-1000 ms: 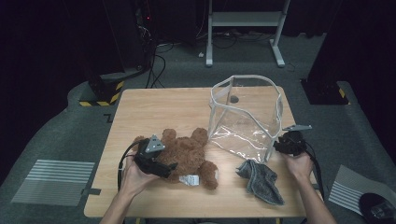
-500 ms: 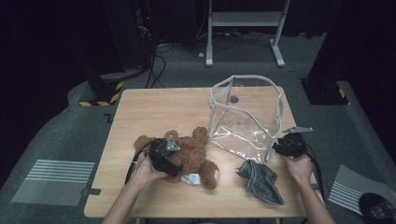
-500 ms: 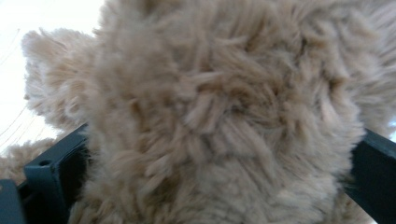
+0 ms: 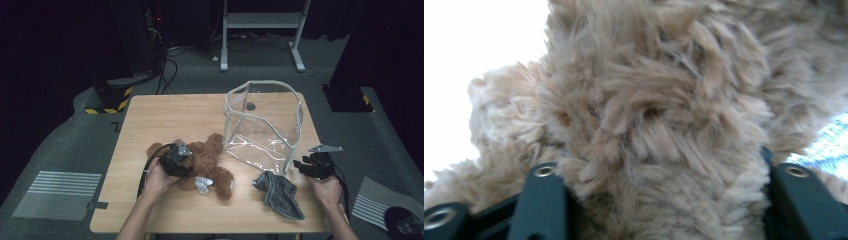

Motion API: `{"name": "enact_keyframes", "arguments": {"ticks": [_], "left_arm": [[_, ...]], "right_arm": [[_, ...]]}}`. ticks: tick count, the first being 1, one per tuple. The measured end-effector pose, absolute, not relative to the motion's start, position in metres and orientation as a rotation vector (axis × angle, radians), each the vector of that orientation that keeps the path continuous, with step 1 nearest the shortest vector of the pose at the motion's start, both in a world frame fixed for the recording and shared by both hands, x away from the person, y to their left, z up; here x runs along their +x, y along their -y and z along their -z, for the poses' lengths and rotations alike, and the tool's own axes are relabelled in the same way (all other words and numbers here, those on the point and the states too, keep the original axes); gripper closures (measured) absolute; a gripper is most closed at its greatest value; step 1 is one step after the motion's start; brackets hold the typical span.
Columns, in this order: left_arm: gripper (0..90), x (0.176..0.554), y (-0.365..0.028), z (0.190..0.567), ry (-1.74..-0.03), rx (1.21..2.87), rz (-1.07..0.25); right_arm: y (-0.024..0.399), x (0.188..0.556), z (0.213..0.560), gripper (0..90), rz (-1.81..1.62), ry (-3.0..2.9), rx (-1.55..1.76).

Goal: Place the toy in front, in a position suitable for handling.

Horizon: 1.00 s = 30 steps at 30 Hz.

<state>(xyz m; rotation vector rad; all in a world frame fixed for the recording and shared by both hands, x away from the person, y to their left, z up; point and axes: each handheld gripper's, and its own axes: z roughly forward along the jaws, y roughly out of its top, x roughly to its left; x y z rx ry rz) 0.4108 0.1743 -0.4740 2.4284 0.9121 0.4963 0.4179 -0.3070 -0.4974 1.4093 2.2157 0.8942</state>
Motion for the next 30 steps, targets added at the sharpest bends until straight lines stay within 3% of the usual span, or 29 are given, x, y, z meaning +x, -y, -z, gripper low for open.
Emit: {"name": "enact_keyframes", "arguments": {"ticks": [15,24,30], "left_arm": [[61.2,0.434,-0.203,0.464,-1.18,2.282,-0.544],[66.2,0.433,-0.207,0.454,-1.176,2.296,-0.526],[66.5,0.432,-0.208,0.45,-1.174,2.293,-0.521]], "right_arm": [[0.304,0.38,0.487,47.2,-0.959,-2.249,1.339],[0.287,0.348,0.475,42.5,-1.014,-2.306,1.255],[0.264,0.347,0.468,40.7,-1.032,-2.32,1.204]]}}
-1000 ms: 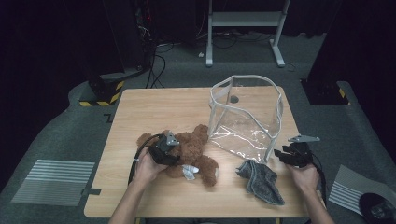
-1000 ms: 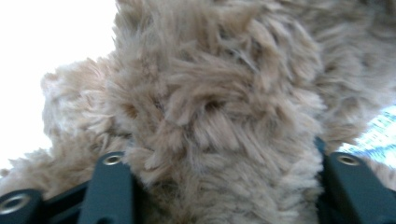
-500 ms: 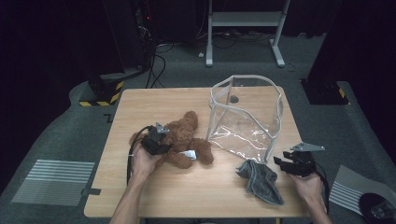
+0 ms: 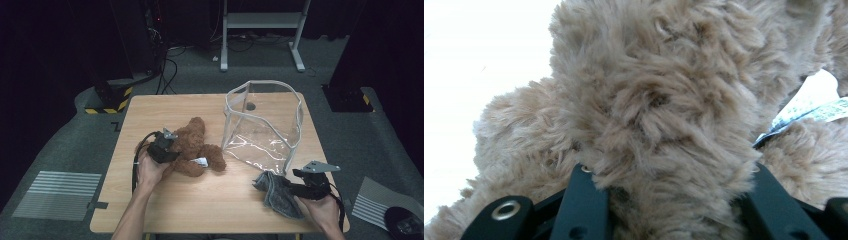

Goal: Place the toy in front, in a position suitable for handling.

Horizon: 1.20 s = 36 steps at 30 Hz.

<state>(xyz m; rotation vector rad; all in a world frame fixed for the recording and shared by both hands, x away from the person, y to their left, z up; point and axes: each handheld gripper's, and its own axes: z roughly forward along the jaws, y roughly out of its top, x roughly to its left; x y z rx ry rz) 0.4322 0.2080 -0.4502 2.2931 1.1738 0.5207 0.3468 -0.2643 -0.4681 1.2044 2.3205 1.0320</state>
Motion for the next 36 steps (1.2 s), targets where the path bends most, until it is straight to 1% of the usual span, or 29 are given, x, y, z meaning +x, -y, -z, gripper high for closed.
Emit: {"name": "enact_keyframes", "arguments": {"ticks": [4,6,7,10,11,13,15,16,19,28,36], "left_arm": [[66.7,0.429,-0.212,0.447,-1.179,2.275,-0.508],[66.8,0.427,-0.215,0.445,-1.182,2.259,-0.497],[66.7,0.427,-0.216,0.444,-1.184,2.256,-0.492],[66.7,0.425,-0.22,0.443,-1.187,2.245,-0.478],[66.7,0.425,-0.221,0.443,-1.189,2.244,-0.478],[66.7,0.424,-0.223,0.442,-1.193,2.236,-0.474],[66.7,0.422,-0.225,0.441,-1.194,2.232,-0.472],[66.7,0.422,-0.226,0.441,-1.197,2.228,-0.469],[66.7,0.42,-0.23,0.439,-1.205,2.208,-0.456],[66.7,0.413,-0.233,0.43,-1.194,2.188,-0.462],[66.8,0.41,-0.234,0.423,-1.18,2.173,-0.458]], "right_arm": [[0.255,0.36,0.471,40.5,-1.0,-2.292,1.225],[0.25,0.366,0.472,42.8,-0.985,-2.274,1.219],[0.246,0.369,0.472,47.0,-0.967,-2.251,1.206],[0.241,0.371,0.473,54.8,-0.956,-2.213,1.173],[0.239,0.372,0.473,59.3,-0.952,-2.209,1.161],[0.233,0.373,0.475,71.7,-0.927,-2.2,1.13],[0.232,0.373,0.476,81.9,-0.908,-2.196,1.101],[0.232,0.373,0.476,85.4,-0.894,-2.197,1.08],[0.235,0.371,0.476,86.9,-0.899,-2.218,1.035],[0.245,0.358,0.478,87.5,-0.929,-2.325,0.802],[0.276,0.348,0.477,87.5,-0.984,-2.414,0.712]]}}
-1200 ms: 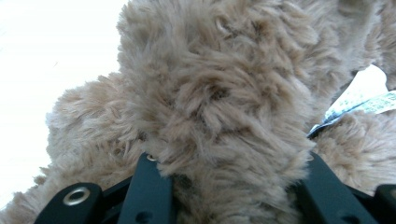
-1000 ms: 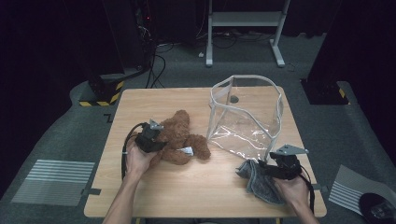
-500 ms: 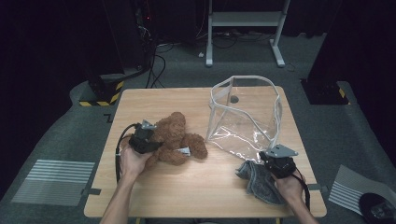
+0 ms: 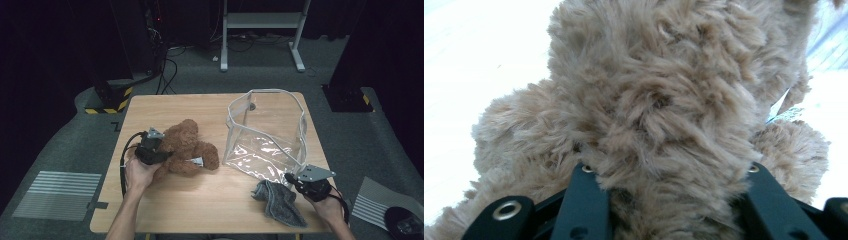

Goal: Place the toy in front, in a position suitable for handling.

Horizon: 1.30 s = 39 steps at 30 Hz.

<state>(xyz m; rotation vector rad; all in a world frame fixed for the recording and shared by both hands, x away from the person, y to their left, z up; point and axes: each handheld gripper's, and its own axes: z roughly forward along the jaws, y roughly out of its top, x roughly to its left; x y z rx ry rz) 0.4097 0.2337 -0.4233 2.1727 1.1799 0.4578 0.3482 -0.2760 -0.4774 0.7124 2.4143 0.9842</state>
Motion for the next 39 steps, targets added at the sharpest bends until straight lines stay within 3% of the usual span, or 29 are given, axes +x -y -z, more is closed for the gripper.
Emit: {"name": "enact_keyframes", "arguments": {"ticks": [7,17,28,39], "left_arm": [[66.8,0.407,-0.237,0.413,-1.173,2.141,-0.45],[66.8,0.404,-0.25,0.403,-1.193,2.103,-0.46],[66.8,0.4,-0.26,0.385,-1.186,2.063,-0.463],[66.7,0.398,-0.263,0.371,-1.177,2.046,-0.489]], "right_arm": [[0.282,0.354,0.476,87.6,-0.999,-2.468,0.662],[0.244,0.366,0.474,87.7,-0.982,-2.531,0.495],[0.256,0.357,0.47,87.7,-0.977,-2.579,0.444],[0.215,0.37,0.471,87.7,-0.988,-2.639,0.294]]}}
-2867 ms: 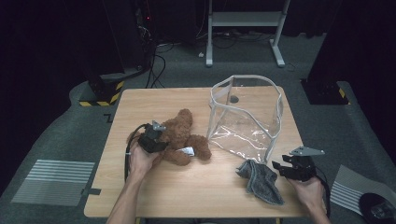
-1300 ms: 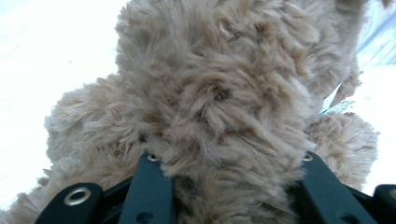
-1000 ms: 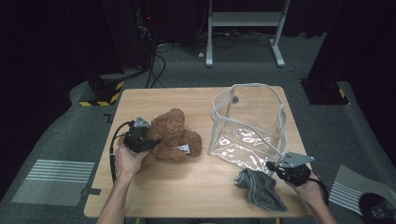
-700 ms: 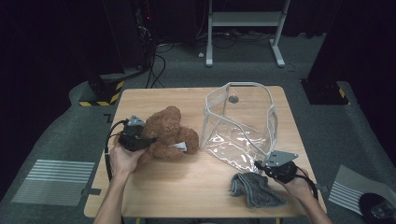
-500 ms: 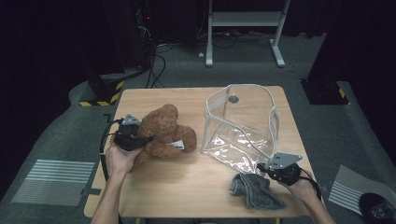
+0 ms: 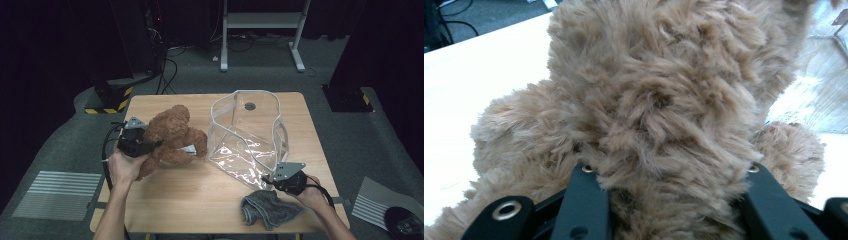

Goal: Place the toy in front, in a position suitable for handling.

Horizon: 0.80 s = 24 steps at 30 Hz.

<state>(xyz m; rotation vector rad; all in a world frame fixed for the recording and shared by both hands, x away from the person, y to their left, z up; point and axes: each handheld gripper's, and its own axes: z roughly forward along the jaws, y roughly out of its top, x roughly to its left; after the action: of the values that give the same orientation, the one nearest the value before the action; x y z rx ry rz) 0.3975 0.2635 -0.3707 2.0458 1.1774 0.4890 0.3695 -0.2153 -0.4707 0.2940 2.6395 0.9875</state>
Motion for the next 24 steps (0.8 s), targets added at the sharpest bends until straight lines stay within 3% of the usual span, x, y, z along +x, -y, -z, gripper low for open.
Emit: {"name": "enact_keyframes", "arguments": {"ticks": [7,9,12,16,24], "left_arm": [[66.6,0.397,-0.266,0.368,-1.18,2.027,-0.486],[66.5,0.398,-0.265,0.367,-1.179,2.021,-0.483],[66.5,0.399,-0.265,0.364,-1.171,2.025,-0.486],[66.5,0.402,-0.263,0.357,-1.168,2.034,-0.495],[66.5,0.406,-0.266,0.339,-1.166,2.03,-0.532]], "right_arm": [[0.229,0.367,0.471,86.5,-1.017,-2.641,0.33],[0.232,0.368,0.472,71.4,-1.026,-2.652,0.363],[0.237,0.368,0.473,61.2,-1.017,-2.663,0.433],[0.249,0.365,0.475,53.9,-1.025,-2.657,0.52],[0.28,0.368,0.483,48.6,-1.117,-2.64,0.737]]}}
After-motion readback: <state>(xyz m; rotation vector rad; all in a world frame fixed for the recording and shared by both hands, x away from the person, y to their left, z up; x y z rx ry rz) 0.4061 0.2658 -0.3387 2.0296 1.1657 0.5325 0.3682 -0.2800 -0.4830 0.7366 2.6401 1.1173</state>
